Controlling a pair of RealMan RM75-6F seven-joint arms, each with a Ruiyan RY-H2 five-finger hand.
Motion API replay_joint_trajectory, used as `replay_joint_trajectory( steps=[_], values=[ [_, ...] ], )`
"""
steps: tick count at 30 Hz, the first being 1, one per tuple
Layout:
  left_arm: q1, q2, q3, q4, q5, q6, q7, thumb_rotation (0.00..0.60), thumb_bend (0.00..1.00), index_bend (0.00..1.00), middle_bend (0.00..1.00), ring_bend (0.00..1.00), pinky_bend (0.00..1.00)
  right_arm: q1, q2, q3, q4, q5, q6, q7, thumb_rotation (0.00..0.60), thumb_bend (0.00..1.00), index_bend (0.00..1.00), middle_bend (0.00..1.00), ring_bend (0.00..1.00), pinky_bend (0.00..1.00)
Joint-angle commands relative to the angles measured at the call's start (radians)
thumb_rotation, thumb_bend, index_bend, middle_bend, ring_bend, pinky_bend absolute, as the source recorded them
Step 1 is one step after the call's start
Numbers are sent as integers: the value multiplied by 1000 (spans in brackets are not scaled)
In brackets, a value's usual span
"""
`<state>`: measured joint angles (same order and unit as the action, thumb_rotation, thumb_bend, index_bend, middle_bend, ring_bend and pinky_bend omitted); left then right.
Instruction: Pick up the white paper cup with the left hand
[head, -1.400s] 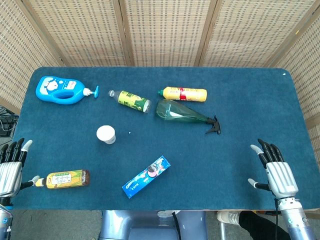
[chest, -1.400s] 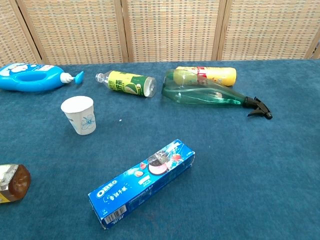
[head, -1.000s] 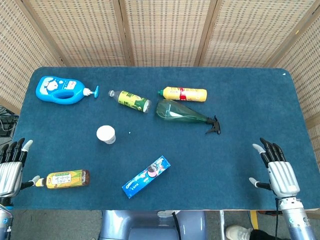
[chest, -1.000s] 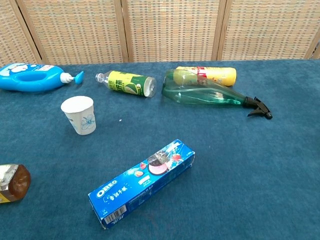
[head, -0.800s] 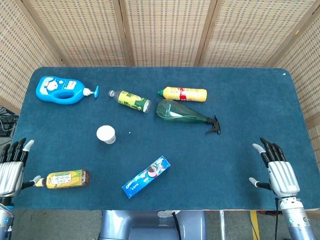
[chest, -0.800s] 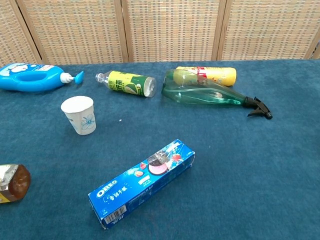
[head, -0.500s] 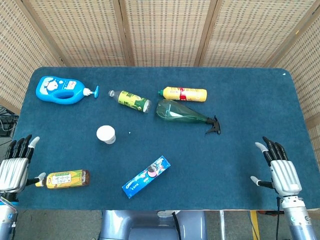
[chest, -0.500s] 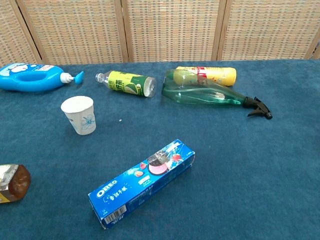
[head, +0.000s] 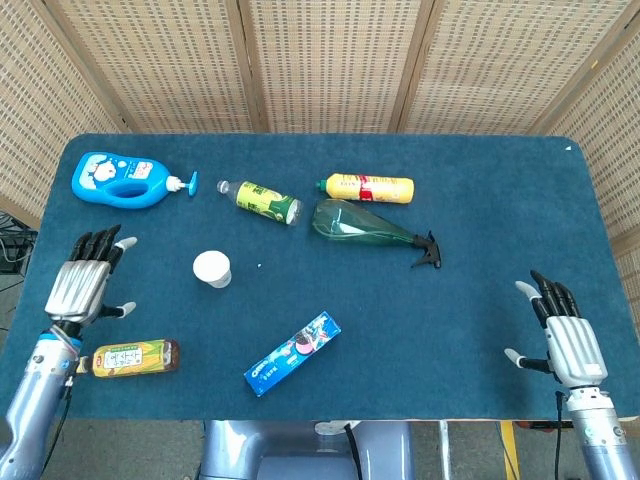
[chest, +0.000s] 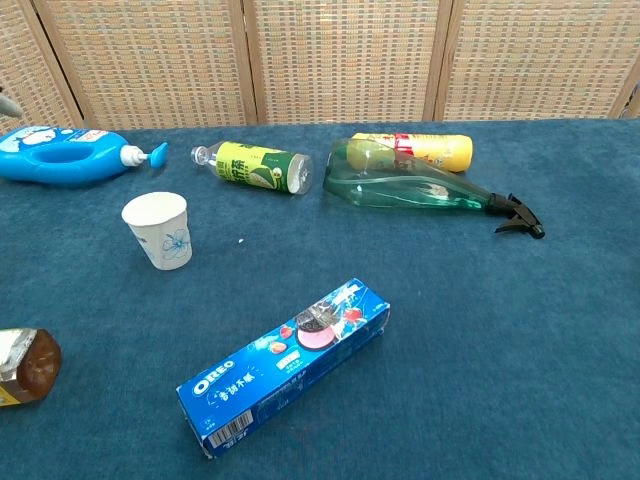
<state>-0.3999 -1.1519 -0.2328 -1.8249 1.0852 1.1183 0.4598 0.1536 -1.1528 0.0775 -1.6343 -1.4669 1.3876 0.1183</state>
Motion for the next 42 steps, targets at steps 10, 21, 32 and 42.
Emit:
replay_joint_trajectory(
  steps=[10,21,32,42],
  values=[
    [-274,-184,-23,141,-309,-142,239,600,148,188,0,0,0,7,1,7,18,23,-26,32,600,101,0,0,0,0],
    [-384,-281,4,223,-451,-152,306,600,154,196,0,0,0,9,4,12,27,37,-38,58,600,100,0,0,0,0],
    [-462,-357,28,303,-530,-161,322,600,212,304,0,0,0,9,9,14,31,40,-43,90,600,101,0,0,0,0],
    [-458,-351,50,294,-503,-138,264,600,291,381,0,0,0,5,8,18,37,36,-30,99,600,100,0,0,0,0]
  ],
)
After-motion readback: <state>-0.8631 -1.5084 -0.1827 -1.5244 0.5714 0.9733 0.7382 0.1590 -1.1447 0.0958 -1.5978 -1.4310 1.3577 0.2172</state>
